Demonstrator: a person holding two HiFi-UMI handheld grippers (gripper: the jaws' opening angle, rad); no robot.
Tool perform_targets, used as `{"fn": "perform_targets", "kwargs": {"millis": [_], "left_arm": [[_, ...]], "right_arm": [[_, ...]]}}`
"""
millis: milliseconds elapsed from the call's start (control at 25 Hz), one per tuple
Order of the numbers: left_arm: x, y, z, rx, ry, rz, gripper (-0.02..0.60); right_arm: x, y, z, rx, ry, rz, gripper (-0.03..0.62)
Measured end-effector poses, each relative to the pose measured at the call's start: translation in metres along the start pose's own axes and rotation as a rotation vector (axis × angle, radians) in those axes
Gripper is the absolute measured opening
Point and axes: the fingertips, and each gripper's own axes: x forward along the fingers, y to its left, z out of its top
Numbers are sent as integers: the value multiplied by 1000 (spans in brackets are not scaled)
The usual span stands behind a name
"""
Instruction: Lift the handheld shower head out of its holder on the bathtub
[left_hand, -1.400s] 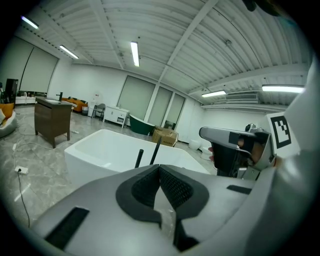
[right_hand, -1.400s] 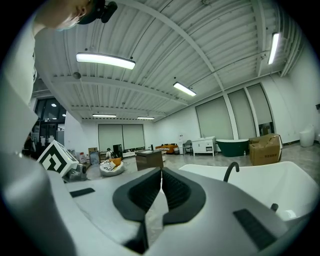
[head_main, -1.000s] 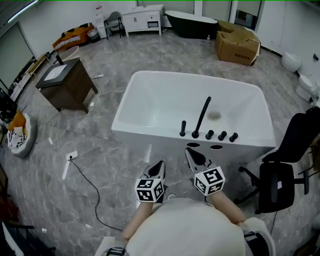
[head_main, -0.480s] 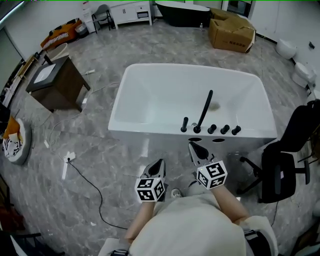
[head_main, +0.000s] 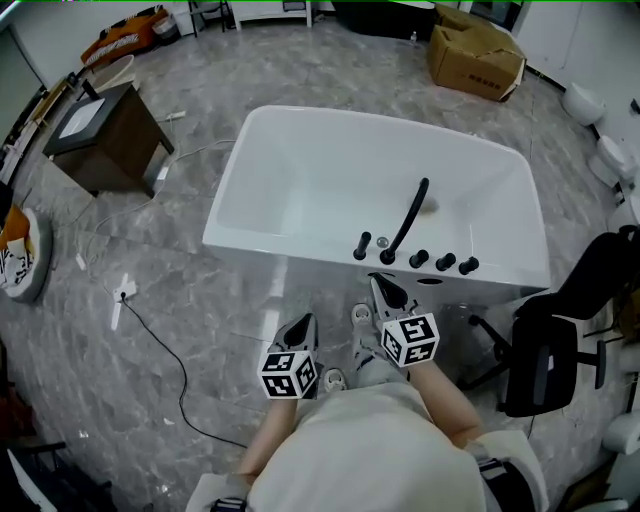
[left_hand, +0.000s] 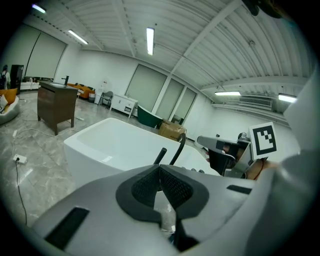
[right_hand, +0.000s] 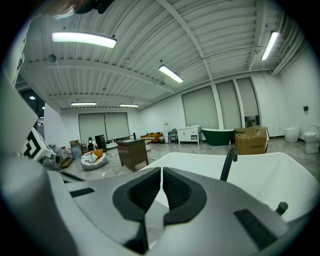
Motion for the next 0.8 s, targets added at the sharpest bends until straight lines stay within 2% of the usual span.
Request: {"fn": "perform_targets", "kwargs": {"millis": [360,600,680,800], "left_arm": [[52,-3,12,-9,23,5,20],[81,2,13,-23,44,17,20],[90,4,13,-27,49,19,20],[100,9,11,-32,62,28,20]], "right_arm": [[57,-47,-47,-18,85,18,21],[94,-72,-88,24,179,28,25],[106,-78,-103,31,212,33,50],[122,-86,-124,46,251,25,147]]}}
